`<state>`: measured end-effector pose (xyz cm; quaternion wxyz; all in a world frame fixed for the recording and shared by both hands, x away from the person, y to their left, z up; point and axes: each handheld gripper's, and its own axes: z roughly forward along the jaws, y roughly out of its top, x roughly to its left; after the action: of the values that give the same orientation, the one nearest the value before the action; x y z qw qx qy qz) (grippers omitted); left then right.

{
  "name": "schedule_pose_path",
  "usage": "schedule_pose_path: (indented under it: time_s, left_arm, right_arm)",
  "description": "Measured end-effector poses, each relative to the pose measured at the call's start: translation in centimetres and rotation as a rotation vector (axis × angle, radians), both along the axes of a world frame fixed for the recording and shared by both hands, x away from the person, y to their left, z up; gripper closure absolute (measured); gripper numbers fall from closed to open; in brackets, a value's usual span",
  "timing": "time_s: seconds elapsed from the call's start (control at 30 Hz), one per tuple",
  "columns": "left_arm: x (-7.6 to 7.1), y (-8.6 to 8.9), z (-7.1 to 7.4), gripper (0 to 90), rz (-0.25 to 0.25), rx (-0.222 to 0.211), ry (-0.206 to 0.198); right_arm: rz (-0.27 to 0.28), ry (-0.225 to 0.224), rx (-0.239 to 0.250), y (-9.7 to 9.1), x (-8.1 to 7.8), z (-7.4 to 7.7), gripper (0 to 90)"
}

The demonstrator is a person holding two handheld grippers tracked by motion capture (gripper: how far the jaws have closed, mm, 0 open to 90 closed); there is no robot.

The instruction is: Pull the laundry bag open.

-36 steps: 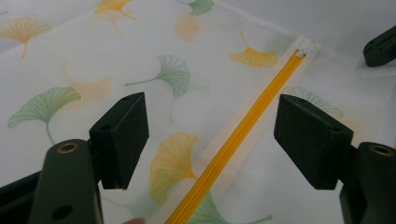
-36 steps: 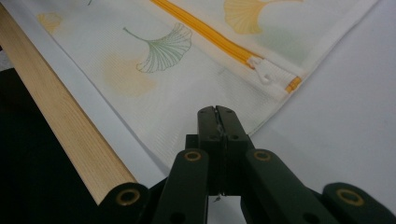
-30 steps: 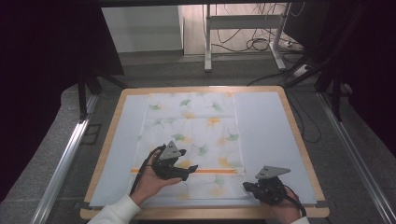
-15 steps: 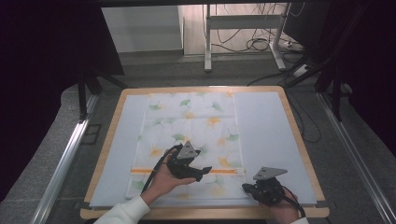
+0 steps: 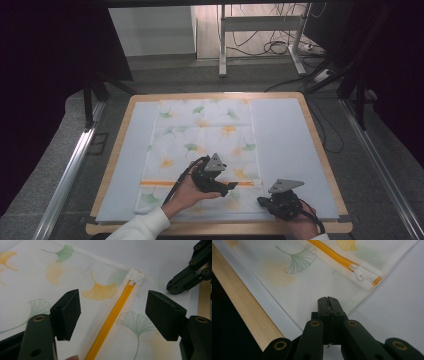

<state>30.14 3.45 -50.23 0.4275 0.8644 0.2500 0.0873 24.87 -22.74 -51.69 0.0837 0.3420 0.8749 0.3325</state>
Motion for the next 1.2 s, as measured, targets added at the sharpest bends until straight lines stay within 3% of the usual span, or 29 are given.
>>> schedule_pose_path:
  time_s: [0.43, 0.63, 0.83, 0.93, 0.97, 1.2]
  left_arm:
    - [0.4, -1.5, -0.1, 30.9, -0.027, 0.006, 0.003]
    - [0.6, -2.0, -0.2, 31.4, -0.024, -0.023, 0.026]
    - [0.7, -2.6, -0.5, 32.1, -0.032, 0.003, 0.021]
    - [0.8, -3.1, -0.5, 32.7, -0.027, -0.004, 0.022]
    - [0.9, -3.2, -0.5, 32.8, -0.041, 0.017, 0.015]
    - [0.9, -3.8, -0.7, 33.2, -0.046, 0.021, 0.014]
  right_arm:
    - [0.011, -0.011, -0.006, 0.5, 0.2, -0.1, 88.9]
    - [0.012, -0.006, -0.002, 0.6, 0.4, -0.1, 88.9]
    - [0.016, -0.007, -0.002, 0.6, 0.4, -0.1, 88.9]
    - [0.017, -0.007, -0.001, 0.5, 0.4, -0.1, 88.9]
    - [0.018, -0.007, -0.001, 0.5, 0.4, -0.1, 88.9]
    - [0.014, -0.002, -0.001, 0.5, 0.3, -0.1, 88.9]
